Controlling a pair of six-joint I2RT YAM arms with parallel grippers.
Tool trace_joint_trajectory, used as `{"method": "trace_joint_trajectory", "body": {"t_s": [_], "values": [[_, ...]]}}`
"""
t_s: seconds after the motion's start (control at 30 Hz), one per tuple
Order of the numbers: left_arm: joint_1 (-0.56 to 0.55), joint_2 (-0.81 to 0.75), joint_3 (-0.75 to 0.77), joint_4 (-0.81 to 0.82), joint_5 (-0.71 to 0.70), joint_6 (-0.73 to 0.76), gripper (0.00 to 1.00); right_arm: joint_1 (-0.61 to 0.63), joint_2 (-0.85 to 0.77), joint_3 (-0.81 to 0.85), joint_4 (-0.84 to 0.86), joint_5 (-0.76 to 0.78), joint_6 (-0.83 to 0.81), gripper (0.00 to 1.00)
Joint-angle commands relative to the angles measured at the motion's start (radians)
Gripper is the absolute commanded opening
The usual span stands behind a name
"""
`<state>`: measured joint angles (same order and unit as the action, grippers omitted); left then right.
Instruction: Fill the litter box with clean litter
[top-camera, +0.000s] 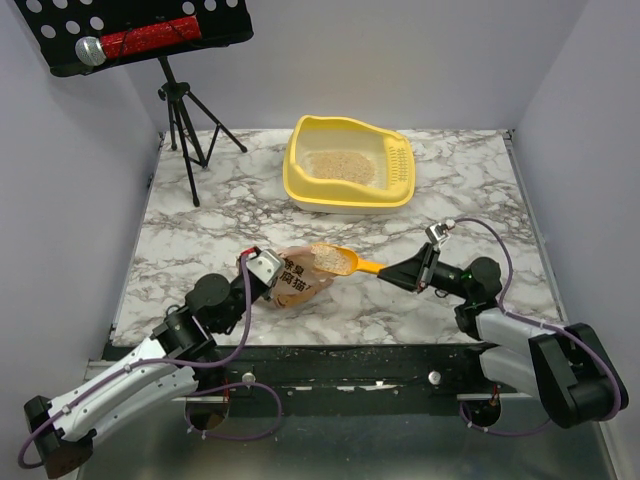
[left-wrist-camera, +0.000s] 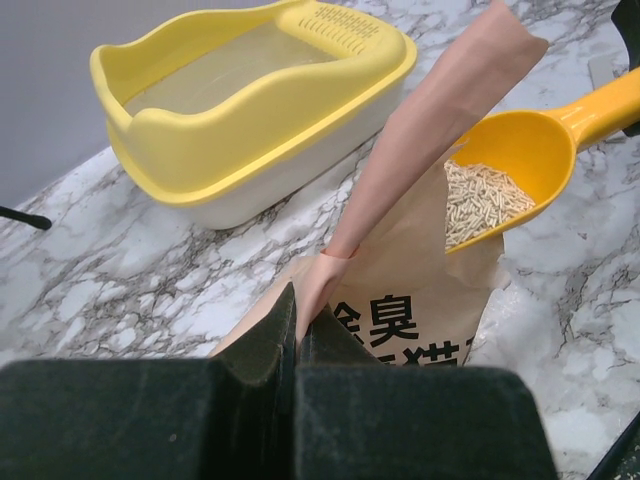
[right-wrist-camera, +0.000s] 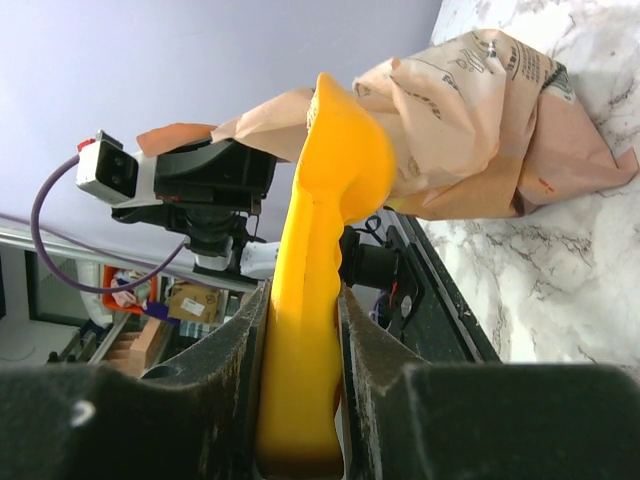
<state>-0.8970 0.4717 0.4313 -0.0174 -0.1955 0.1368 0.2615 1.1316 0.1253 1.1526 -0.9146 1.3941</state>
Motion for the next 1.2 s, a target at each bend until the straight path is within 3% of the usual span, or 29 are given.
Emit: {"method": "trace_joint_trajectory", "body": {"t_s": [0.0,0.4,0.73,0.97,1.17], "values": [[-0.006,-0.059,-0.005,0.109,0.021,0.004,0.0,-0.004,-0.038,-0.027,-0.04,-0.007,-0.017,0.01],[-0.006,-0.09,-0.002,0.105,0.007,0.006,0.0,-0.004,-0.157,-0.024,-0.181,0.029,0.057,0.01],[-0.006,-0.1,-0.002,0.103,-0.002,0.004,0.0,-0.004,-0.305,0.103,-0.525,0.157,0.011,0.01],[-0.008,-0.102,0.0,0.1,-0.002,0.003,0.0,-0.004,-0.238,0.209,-0.538,0.218,0.016,0.01],[-0.006,-0.105,0.001,0.1,0.004,0.001,0.0,-0.004,-0.077,0.313,-0.416,0.266,0.055,0.01]]}}
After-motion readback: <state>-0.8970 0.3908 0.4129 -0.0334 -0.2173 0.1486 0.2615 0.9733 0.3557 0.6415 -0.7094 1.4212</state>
